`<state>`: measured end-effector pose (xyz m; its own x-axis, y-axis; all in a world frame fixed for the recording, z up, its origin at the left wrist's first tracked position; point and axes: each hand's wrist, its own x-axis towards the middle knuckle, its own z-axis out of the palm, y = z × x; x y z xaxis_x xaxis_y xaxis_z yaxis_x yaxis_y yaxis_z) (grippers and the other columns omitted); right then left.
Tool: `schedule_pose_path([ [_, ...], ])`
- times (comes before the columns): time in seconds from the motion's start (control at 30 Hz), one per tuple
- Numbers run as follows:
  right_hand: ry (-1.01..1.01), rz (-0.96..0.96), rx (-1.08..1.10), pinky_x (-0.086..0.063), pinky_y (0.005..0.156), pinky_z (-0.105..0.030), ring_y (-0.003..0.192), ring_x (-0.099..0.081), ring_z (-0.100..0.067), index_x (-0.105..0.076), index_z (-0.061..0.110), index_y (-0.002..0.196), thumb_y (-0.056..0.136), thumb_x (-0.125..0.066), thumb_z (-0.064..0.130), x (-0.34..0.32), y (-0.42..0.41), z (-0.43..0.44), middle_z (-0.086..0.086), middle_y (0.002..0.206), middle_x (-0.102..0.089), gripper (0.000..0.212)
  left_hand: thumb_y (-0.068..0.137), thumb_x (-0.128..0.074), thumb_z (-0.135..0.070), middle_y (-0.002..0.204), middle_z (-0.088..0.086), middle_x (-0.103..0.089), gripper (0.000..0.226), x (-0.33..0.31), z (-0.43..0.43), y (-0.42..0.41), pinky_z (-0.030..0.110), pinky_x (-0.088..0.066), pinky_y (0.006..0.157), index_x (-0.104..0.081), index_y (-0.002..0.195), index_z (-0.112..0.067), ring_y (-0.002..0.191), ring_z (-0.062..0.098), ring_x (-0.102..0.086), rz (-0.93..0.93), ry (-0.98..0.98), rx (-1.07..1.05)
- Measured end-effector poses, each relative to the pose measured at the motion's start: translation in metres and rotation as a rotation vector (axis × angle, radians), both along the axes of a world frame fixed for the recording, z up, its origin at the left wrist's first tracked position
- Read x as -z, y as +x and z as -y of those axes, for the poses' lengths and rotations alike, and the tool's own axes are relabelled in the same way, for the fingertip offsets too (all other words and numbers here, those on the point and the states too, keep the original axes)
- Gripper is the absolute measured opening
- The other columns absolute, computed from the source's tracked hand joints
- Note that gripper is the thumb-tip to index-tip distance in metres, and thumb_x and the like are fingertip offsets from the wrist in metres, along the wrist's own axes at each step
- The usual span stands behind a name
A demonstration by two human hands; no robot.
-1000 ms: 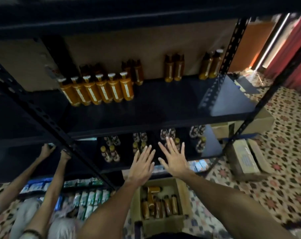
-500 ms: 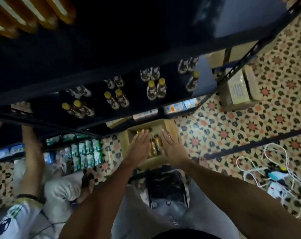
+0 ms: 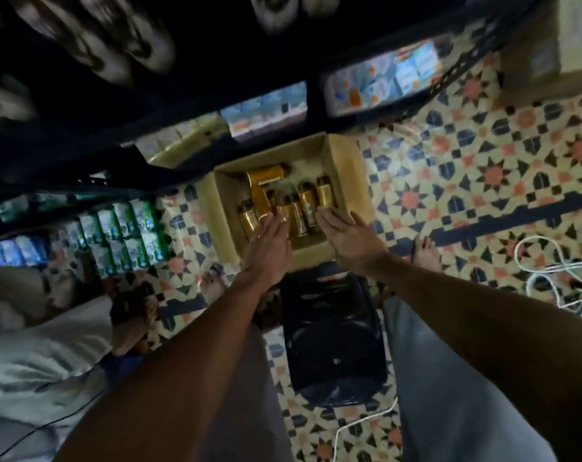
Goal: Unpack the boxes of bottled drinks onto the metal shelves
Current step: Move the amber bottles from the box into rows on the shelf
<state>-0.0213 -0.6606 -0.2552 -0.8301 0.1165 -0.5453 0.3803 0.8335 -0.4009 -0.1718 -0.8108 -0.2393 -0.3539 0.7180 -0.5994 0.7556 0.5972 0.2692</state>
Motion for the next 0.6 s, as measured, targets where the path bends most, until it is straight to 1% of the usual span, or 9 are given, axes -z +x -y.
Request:
schedule_pose_path([
  [0.07,-0.017,-0.018,-0.016,-0.011,0.124,-0.048,0.155,-0.01,-0.027,-0.011,0.012,0.162,0.104,-0.039,0.023,0.032,-0.012,0.0,-0.005,0.169,-0.008,0.064,0.104,-0.041,-0.023,0.16,0.006,-0.029,0.051,0.028,0.004,-0.006,0.034,-0.014,0.12,-0.031,0.152,-0.01,0.15,0.022,-0.018,0.014,0.018,-0.051],
  [0.13,-0.055,-0.006,0.007,-0.018,0.123,-0.053,0.154,-0.013,-0.029,-0.013,0.014,0.162,0.104,-0.041,0.024,0.062,-0.027,0.003,-0.004,0.169,-0.011,0.066,0.103,-0.043,-0.023,0.156,0.007,-0.034,0.049,0.058,0.009,-0.015,0.035,-0.019,0.119,-0.035,0.15,-0.012,0.147,0.022,-0.023,0.02,0.023,-0.083],
  [0.23,-0.082,0.007,0.025,-0.023,0.122,-0.049,0.152,-0.02,-0.028,-0.019,0.014,0.161,0.1,-0.049,0.021,0.107,-0.044,0.013,-0.004,0.167,-0.018,0.068,0.101,-0.044,-0.025,0.148,0.007,-0.044,0.046,0.104,0.019,-0.032,0.04,-0.033,0.112,-0.04,0.147,-0.018,0.136,0.023,-0.041,0.06,-0.024,-0.162],
  [0.3,-0.142,0.031,0.088,-0.034,0.115,-0.045,0.142,-0.039,-0.028,-0.032,0.017,0.156,0.098,-0.053,0.018,0.131,-0.052,0.019,-0.007,0.159,-0.038,0.062,0.101,-0.044,-0.027,0.137,0.007,-0.054,0.039,0.132,0.021,-0.043,0.042,-0.042,0.101,-0.047,0.139,-0.019,0.122,0.025,-0.054,0.092,-0.068,-0.25],
  [0.33,-0.19,0.062,0.142,-0.042,0.109,-0.043,0.133,-0.049,-0.026,-0.041,0.02,0.151,0.098,-0.055,0.017,0.139,-0.057,0.021,-0.008,0.149,-0.049,0.055,0.101,-0.045,-0.027,0.13,0.008,-0.058,0.034,0.141,0.021,-0.048,0.042,-0.044,0.097,-0.052,0.132,-0.018,0.116,0.026,-0.058,0.099,-0.086,-0.29],
  [0.4,-0.246,0.12,0.24,-0.047,0.093,-0.034,0.117,-0.059,-0.021,-0.053,0.022,0.139,0.098,-0.056,0.019,0.163,-0.069,0.027,-0.005,0.131,-0.06,0.042,0.099,-0.047,-0.027,0.118,0.009,-0.063,0.025,0.165,0.024,-0.059,0.039,-0.046,0.089,-0.058,0.12,-0.017,0.107,0.027,-0.061,0.103,-0.119,-0.346],
  [0.47,-0.272,0.136,0.372,-0.045,0.079,-0.028,0.104,-0.062,-0.018,-0.056,0.024,0.134,0.1,-0.055,0.021,0.188,-0.081,0.032,-0.003,0.122,-0.061,0.035,0.098,-0.05,-0.027,0.112,0.01,-0.065,0.022,0.189,0.025,-0.069,0.04,-0.052,0.088,-0.059,0.115,-0.016,0.101,0.028,-0.064,0.107,-0.156,-0.372],
  [0.53,-0.301,0.127,0.527,-0.044,0.068,-0.022,0.097,-0.061,-0.014,-0.053,0.023,0.139,0.102,-0.055,0.026,0.21,-0.091,0.037,-0.003,0.122,-0.059,0.037,0.096,-0.053,-0.027,0.114,0.01,-0.065,0.025,0.212,0.023,-0.079,0.046,-0.056,0.087,-0.059,0.117,-0.016,0.099,0.029,-0.066,0.13,-0.143,-0.414],
  [0.6,-0.311,0.123,0.62,-0.042,0.069,-0.023,0.107,-0.058,-0.016,-0.049,0.023,0.142,0.101,-0.056,0.029,0.23,-0.098,0.039,-0.005,0.131,-0.058,0.042,0.093,-0.055,-0.028,0.117,0.01,-0.063,0.031,0.231,0.015,-0.091,0.049,-0.055,0.09,-0.059,0.121,-0.015,0.1,0.03,-0.066,0.141,-0.109,-0.426],
])
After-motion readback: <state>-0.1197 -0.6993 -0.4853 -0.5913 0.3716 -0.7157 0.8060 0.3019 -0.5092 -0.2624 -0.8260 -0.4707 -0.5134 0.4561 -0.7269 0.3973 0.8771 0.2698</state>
